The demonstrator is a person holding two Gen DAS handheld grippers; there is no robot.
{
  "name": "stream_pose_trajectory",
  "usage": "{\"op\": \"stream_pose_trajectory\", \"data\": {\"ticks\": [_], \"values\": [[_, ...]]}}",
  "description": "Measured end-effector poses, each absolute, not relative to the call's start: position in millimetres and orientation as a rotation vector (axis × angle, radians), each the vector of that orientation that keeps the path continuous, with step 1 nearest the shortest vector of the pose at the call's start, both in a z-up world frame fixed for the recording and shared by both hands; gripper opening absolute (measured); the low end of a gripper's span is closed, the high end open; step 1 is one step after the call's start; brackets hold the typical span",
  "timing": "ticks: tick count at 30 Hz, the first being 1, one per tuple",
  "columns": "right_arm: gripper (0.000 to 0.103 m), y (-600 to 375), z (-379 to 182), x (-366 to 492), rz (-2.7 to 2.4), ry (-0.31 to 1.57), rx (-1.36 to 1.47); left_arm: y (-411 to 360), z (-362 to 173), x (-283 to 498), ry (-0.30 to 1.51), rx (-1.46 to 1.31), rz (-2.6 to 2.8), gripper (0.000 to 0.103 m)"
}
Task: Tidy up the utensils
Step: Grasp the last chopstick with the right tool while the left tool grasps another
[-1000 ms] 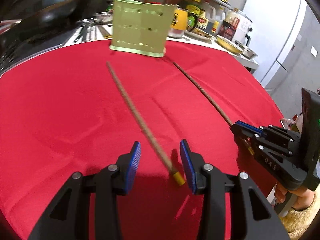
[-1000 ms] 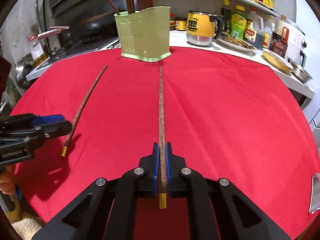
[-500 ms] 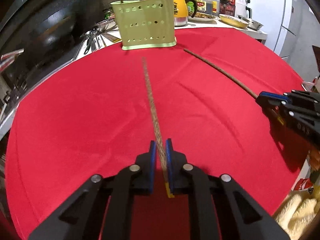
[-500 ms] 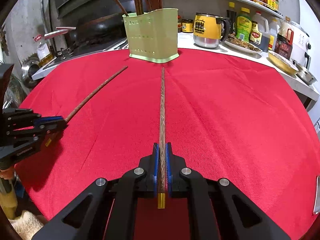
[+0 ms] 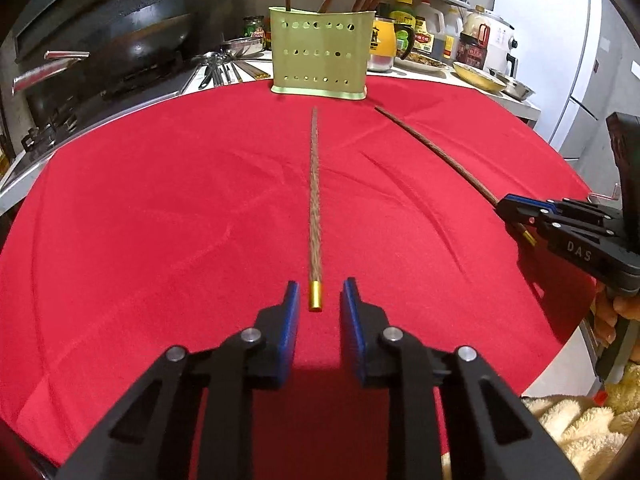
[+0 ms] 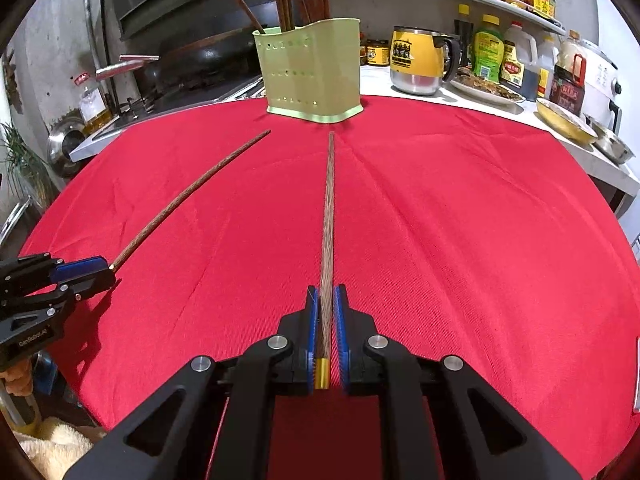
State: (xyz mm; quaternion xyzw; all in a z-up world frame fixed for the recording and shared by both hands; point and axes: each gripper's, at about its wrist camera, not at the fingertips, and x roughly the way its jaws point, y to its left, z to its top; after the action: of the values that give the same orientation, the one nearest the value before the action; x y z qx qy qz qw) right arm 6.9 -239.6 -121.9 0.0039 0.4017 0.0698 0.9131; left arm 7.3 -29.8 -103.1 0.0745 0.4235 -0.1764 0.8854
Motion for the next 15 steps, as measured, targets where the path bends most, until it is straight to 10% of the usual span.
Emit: {"op": "stream_pose_trajectory", "data": {"ticks": [15], "values": [[0.025, -236, -124, -23, 0.196, 0.794, -0.039, -37, -106, 16, 0.852, 0.194, -0.344, 0.007]]}}
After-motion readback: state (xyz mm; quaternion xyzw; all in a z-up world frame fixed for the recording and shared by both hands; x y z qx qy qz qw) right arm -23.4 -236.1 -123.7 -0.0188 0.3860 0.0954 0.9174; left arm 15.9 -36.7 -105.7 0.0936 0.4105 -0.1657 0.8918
